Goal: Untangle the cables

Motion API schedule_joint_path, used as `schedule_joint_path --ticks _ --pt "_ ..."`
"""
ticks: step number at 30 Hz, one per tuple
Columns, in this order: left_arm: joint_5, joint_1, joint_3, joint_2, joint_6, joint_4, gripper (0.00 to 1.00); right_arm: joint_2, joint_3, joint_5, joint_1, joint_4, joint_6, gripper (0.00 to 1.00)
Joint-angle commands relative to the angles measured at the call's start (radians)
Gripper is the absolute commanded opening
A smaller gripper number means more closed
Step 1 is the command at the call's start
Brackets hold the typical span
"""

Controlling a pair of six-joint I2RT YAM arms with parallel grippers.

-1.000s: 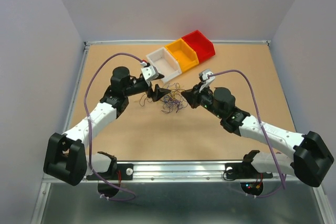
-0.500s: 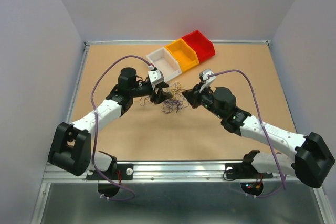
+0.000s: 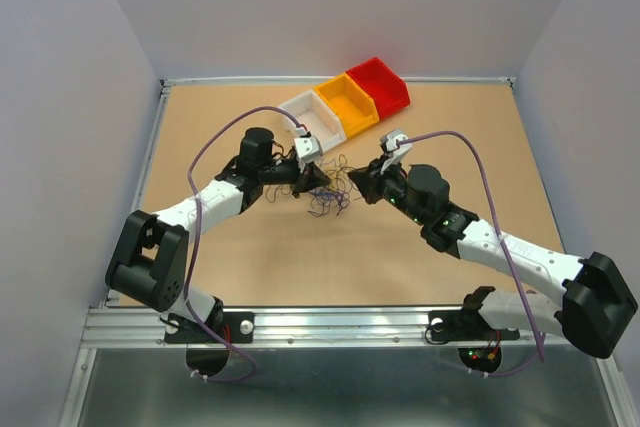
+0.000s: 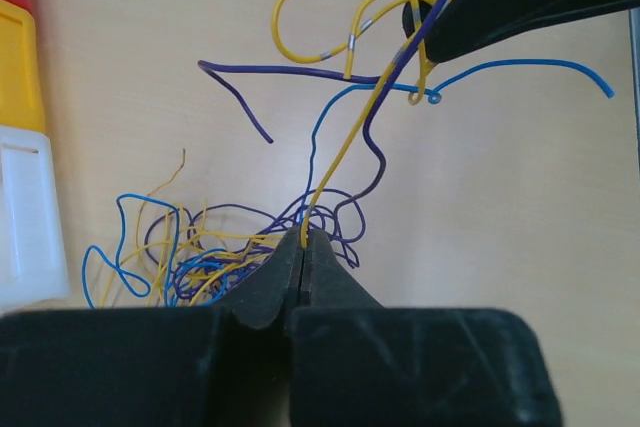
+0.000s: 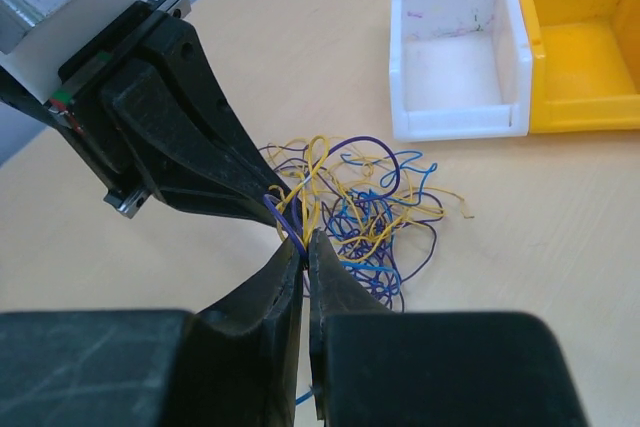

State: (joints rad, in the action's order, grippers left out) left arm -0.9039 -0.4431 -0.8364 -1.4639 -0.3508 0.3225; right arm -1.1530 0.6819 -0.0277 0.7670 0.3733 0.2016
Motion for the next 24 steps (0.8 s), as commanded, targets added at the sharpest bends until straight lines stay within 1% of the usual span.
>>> schedule_joint_path --ticks 1,2,3,4,6,8,10,14,17,20,21,24 --pt "0.032 -0.003 -0.059 0.014 0.006 0.009 0.00 0.010 0.047 -0.038 0.002 0.032 -0.021 0.10" --pt "0.046 -0.003 -0.058 0.017 0.010 0.013 0.00 0.013 0.038 -0.047 0.000 0.030 -0.021 0.17" --pt "0.060 -0.003 -0.058 0.030 0.021 0.016 0.00 0.016 0.025 -0.064 0.000 0.035 -0.022 0.26" --pt "0.072 -0.002 -0.058 0.036 0.022 0.015 0.00 0.024 -0.008 -0.072 0.002 0.039 -0.021 0.46" --pt "0.083 -0.002 -0.058 0.063 0.027 0.009 0.00 0.035 -0.042 -0.101 0.000 0.058 -0.015 0.62" --pt "0.085 -0.002 -0.058 0.080 0.038 0.007 0.00 0.045 -0.082 -0.121 0.000 0.064 -0.004 0.68" --pt "0.089 -0.003 -0.061 0.100 0.056 0.007 0.00 0.055 -0.100 -0.118 0.000 0.073 0.013 0.72" --pt "0.088 -0.002 -0.061 0.116 0.070 0.006 0.00 0.035 -0.125 -0.080 0.000 0.093 0.033 0.71" --pt "0.091 -0.002 -0.059 0.122 0.073 0.003 0.00 -0.017 -0.117 -0.060 0.000 0.110 0.038 0.68" --pt "0.102 -0.003 -0.058 0.126 0.081 0.004 0.00 -0.059 -0.104 -0.040 0.000 0.136 0.058 0.62" --pt "0.112 -0.002 -0.058 0.126 0.085 0.004 0.00 -0.066 -0.104 -0.013 0.000 0.144 0.061 0.60" --pt "0.163 -0.003 -0.058 0.126 0.096 0.009 0.00 -0.082 -0.104 0.018 0.002 0.171 0.078 0.60"
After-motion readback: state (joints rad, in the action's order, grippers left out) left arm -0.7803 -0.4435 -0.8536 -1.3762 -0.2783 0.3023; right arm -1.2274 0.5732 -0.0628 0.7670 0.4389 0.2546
